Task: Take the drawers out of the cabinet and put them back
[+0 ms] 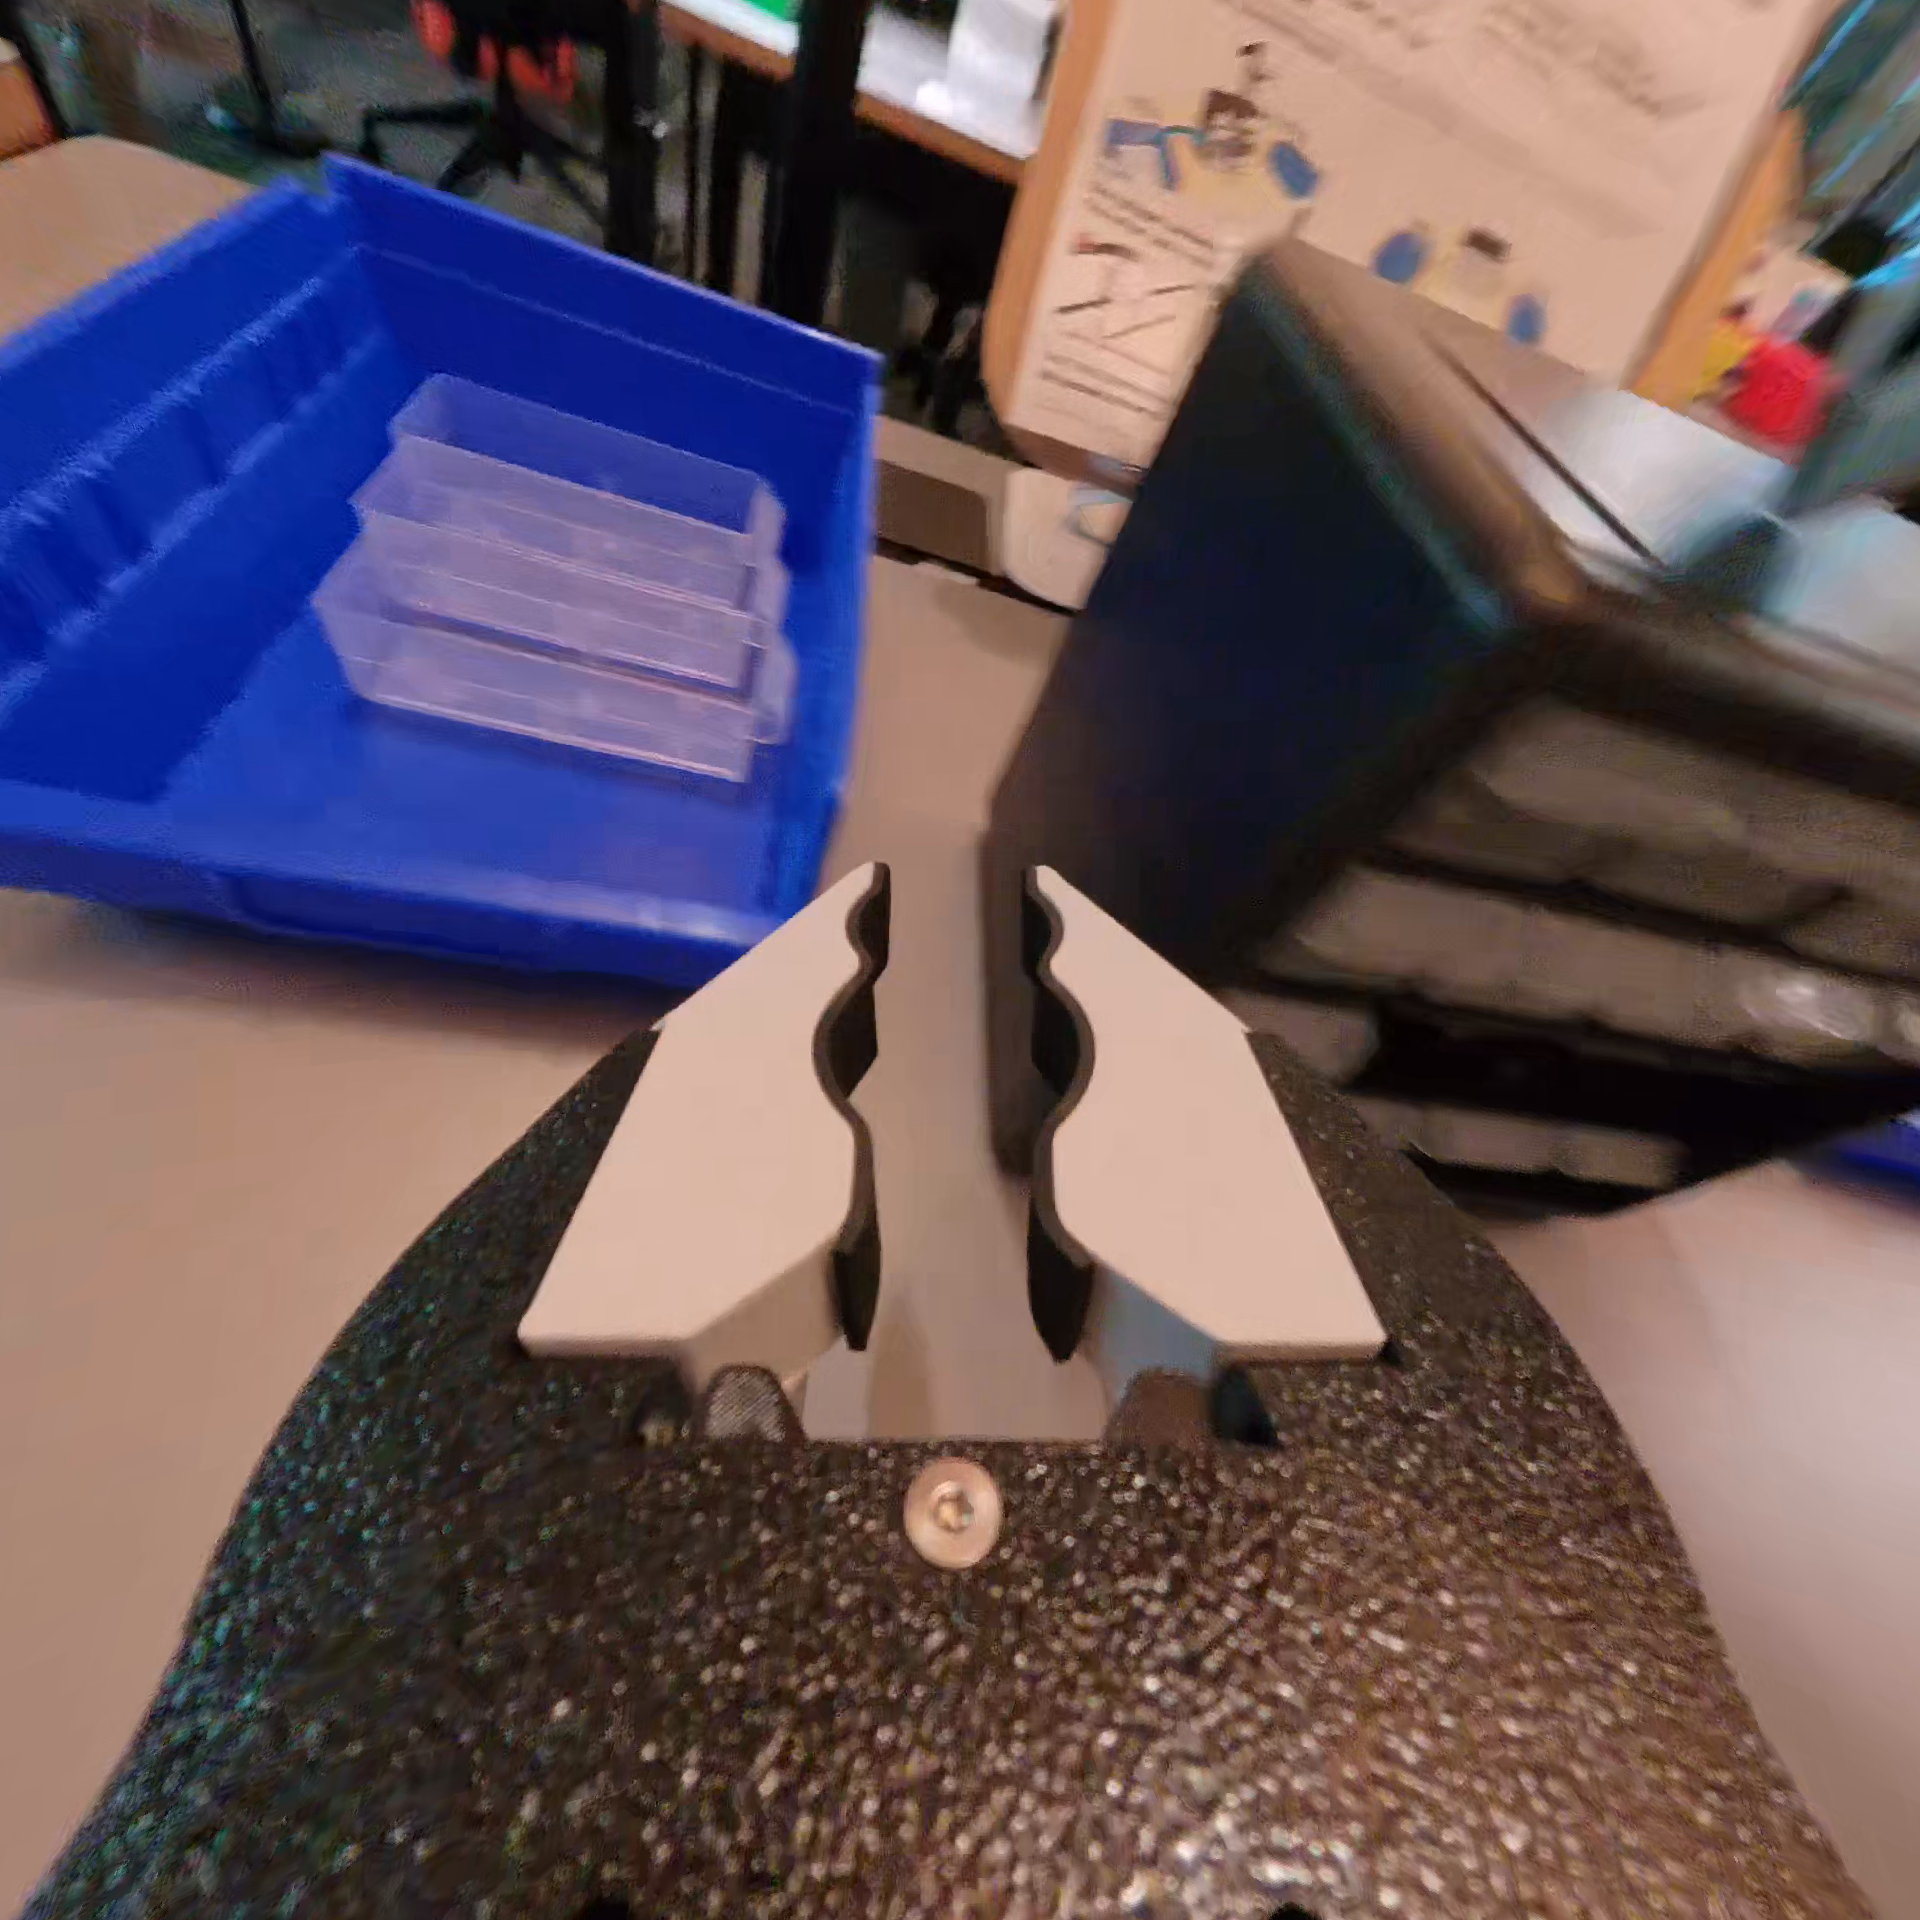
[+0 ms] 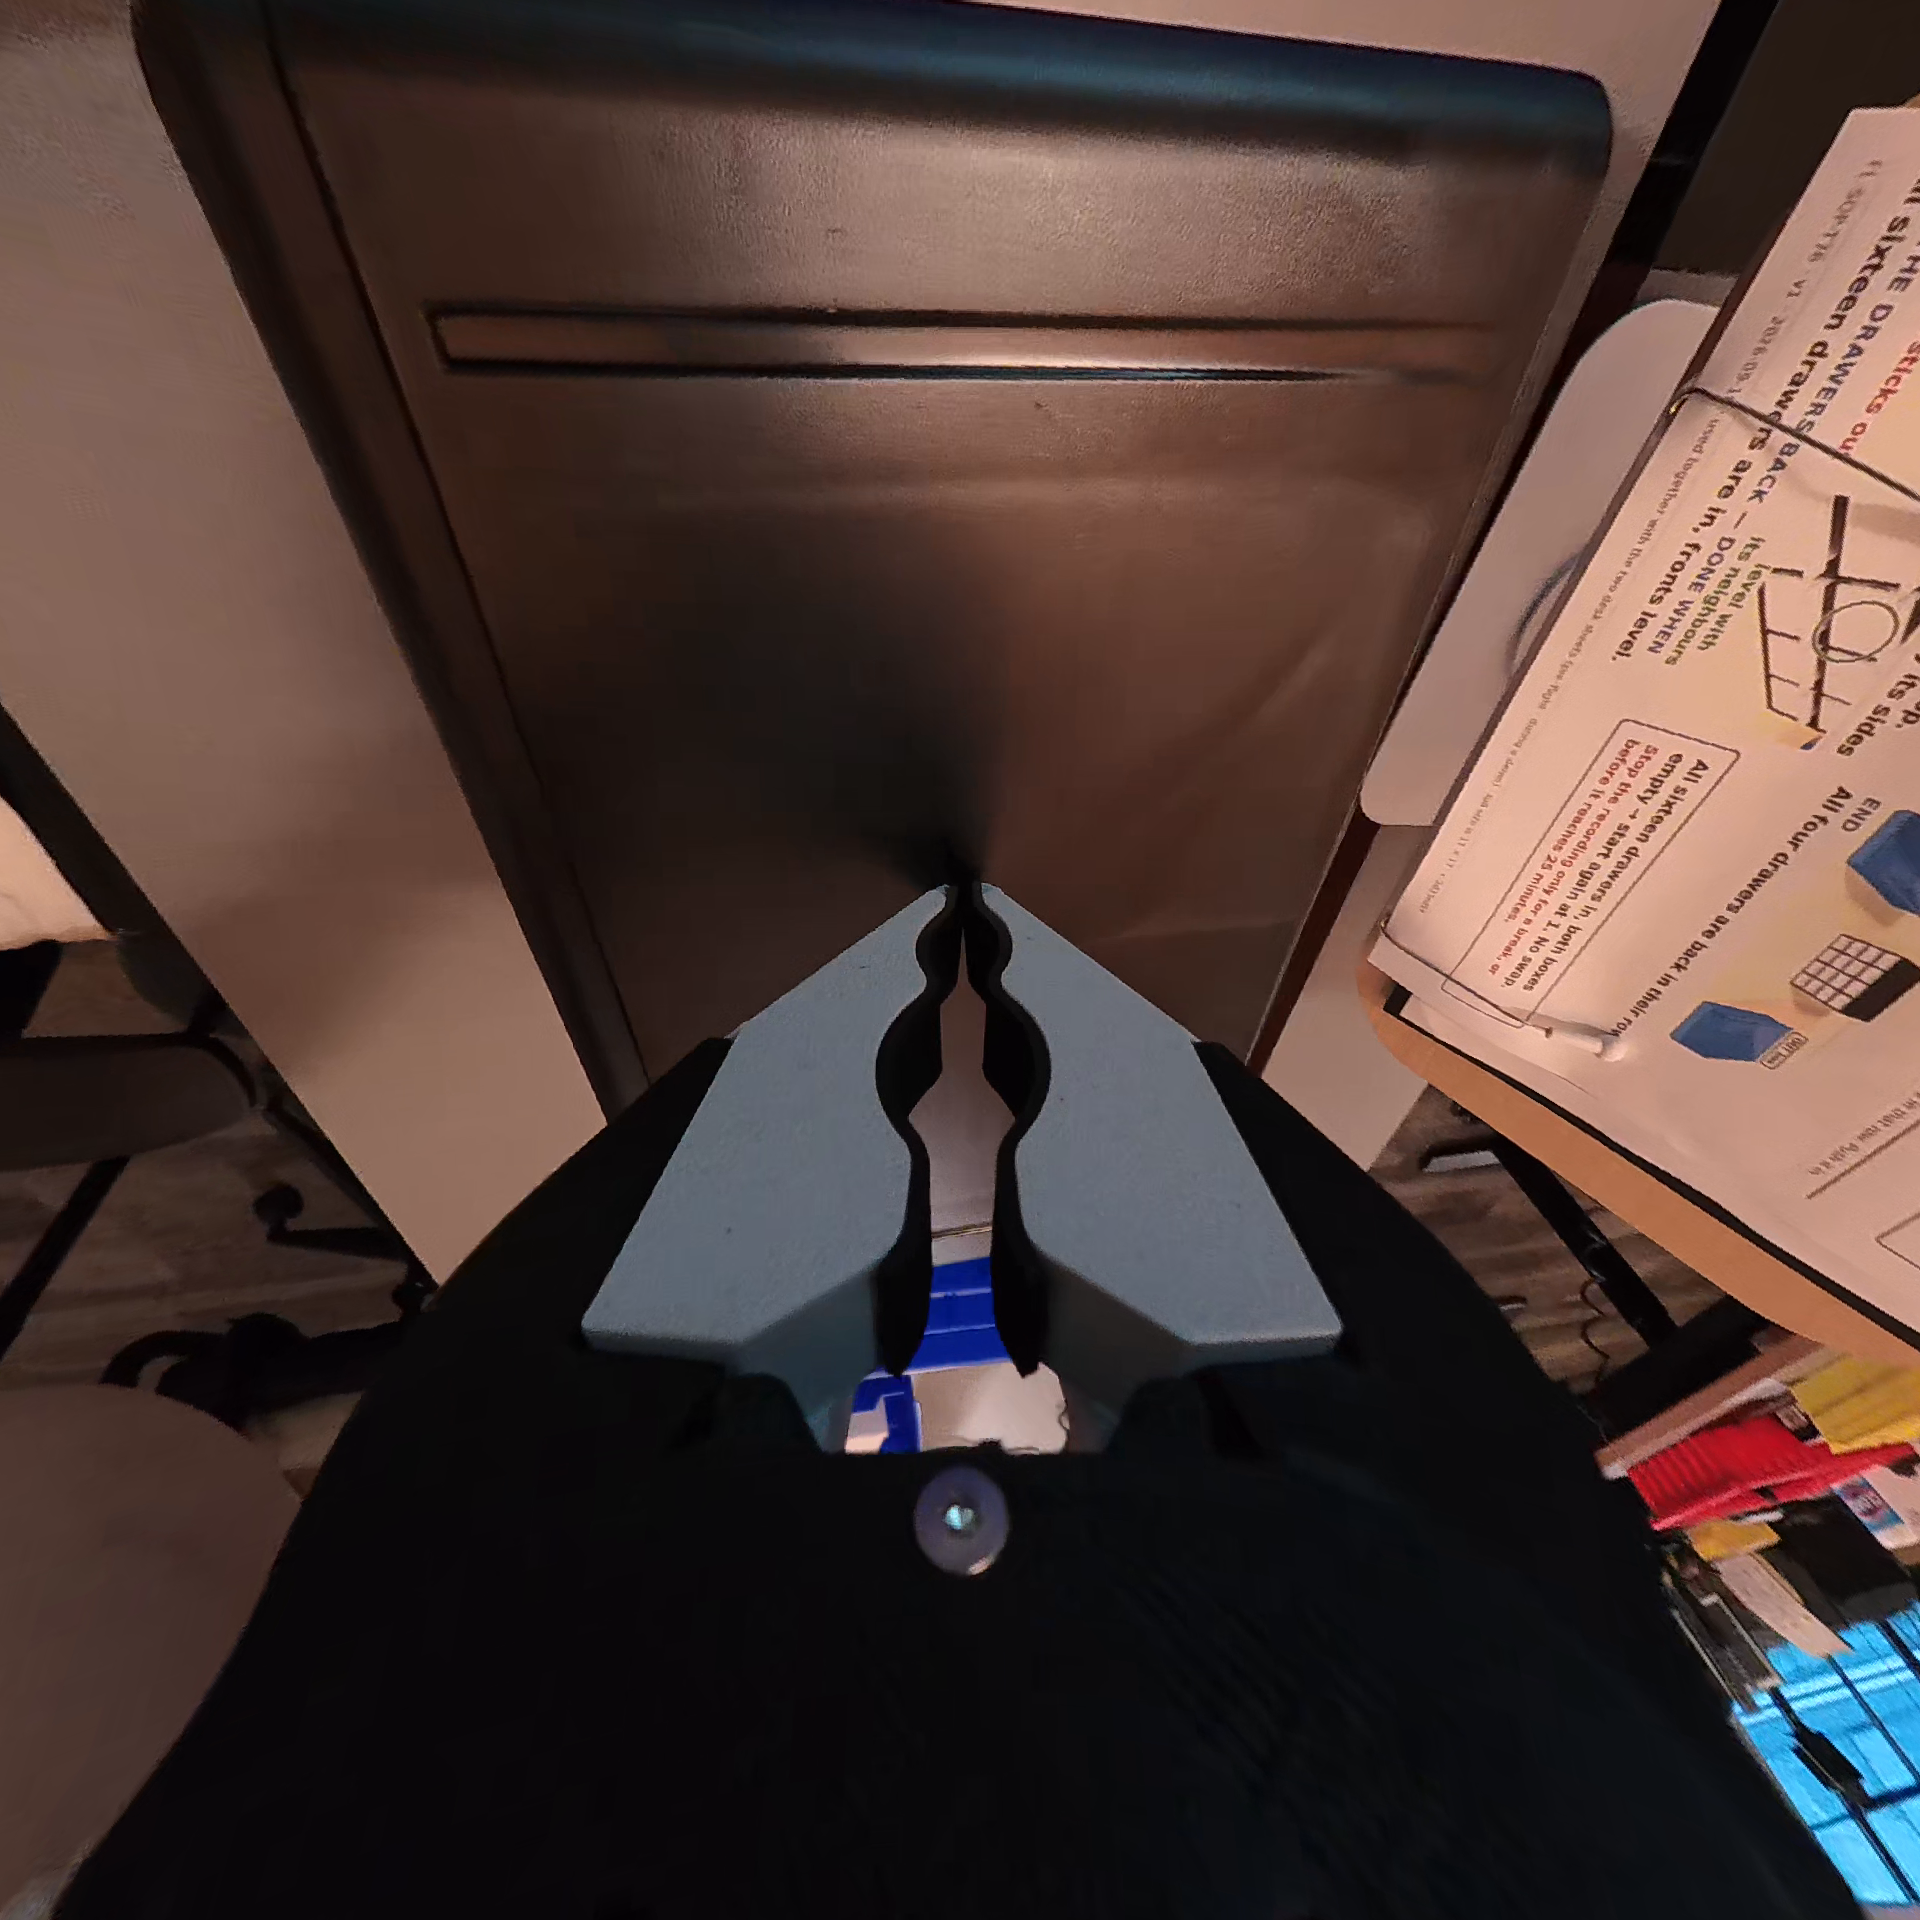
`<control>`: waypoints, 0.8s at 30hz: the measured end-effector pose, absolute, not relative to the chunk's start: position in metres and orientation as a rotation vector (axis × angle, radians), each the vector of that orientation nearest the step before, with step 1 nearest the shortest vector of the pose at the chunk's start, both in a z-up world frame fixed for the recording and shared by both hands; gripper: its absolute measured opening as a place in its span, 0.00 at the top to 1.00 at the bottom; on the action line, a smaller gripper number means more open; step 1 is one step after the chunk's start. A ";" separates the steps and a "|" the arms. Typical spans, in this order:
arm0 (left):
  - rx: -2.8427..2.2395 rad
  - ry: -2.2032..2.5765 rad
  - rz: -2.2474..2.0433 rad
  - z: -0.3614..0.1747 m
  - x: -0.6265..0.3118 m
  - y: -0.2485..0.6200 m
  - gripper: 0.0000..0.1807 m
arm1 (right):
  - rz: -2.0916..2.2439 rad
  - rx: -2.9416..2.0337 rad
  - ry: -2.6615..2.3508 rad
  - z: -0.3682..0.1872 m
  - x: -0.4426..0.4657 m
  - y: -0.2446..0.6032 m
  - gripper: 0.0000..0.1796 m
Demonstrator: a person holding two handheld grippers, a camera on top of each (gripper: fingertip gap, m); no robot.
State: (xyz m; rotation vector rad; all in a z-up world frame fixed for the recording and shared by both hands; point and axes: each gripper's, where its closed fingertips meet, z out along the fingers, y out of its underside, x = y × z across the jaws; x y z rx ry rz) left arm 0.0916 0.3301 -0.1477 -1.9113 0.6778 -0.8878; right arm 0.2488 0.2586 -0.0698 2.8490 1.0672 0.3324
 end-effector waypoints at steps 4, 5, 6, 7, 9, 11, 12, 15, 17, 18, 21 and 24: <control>-2.119 0.527 -0.845 -0.142 0.096 0.417 0.79 | 0.312 2.867 1.068 -0.070 0.249 0.259 1.00; -2.218 0.458 -0.882 -0.148 0.103 0.433 0.77 | 0.309 2.871 1.066 -0.070 0.249 0.259 1.00; -2.321 0.383 -0.958 -0.155 0.114 0.443 0.76 | 0.305 2.874 1.064 -0.070 0.249 0.259 1.00; -2.413 0.320 -1.049 -0.161 0.127 0.449 0.72 | 0.298 2.876 1.061 -0.070 0.249 0.258 1.00; -2.550 0.217 -1.075 -0.179 0.143 0.463 0.71 | 0.284 2.878 1.056 -0.070 0.248 0.259 1.00; -2.649 0.137 -0.915 -0.202 0.142 0.479 0.71 | 0.271 2.880 1.049 -0.070 0.248 0.258 1.00; -2.696 0.088 -0.860 -0.212 0.142 0.484 0.72 | 0.266 2.881 1.047 -0.070 0.248 0.259 1.00; -2.813 -0.046 -0.912 -0.231 0.155 0.481 0.71 | 0.264 2.887 1.046 -0.070 0.248 0.258 1.00; -2.858 -0.084 -0.887 -0.243 0.159 0.480 0.71 | 0.268 2.886 1.052 -0.070 0.248 0.259 1.00; -2.877 -0.090 -0.851 -0.249 0.159 0.480 0.72 | 0.269 2.886 1.053 -0.070 0.248 0.259 1.00; -2.928 -0.168 -0.822 -0.261 0.159 0.482 0.74 | 0.264 2.884 1.054 -0.070 0.248 0.259 1.00; -2.957 -0.186 -0.879 -0.264 0.165 0.483 0.76 | 0.260 2.879 1.057 -0.070 0.248 0.258 1.00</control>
